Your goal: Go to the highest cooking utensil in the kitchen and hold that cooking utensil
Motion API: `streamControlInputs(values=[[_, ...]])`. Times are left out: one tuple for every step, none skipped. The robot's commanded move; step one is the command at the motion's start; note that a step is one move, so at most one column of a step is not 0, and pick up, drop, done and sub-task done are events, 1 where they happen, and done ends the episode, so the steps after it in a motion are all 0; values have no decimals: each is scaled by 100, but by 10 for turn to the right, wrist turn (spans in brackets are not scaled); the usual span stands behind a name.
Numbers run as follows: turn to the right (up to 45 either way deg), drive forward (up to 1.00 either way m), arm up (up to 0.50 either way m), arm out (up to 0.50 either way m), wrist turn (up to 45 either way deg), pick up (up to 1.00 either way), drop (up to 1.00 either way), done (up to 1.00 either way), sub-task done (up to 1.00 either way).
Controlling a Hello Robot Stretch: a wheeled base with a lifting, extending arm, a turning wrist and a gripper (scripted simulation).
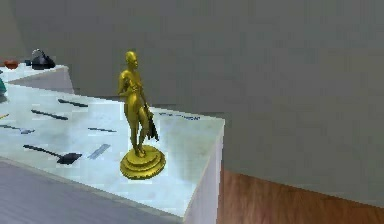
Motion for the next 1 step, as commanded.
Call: streamControlInputs(values=[[450, 0, 0, 0, 0, 0, 0, 0, 0]])
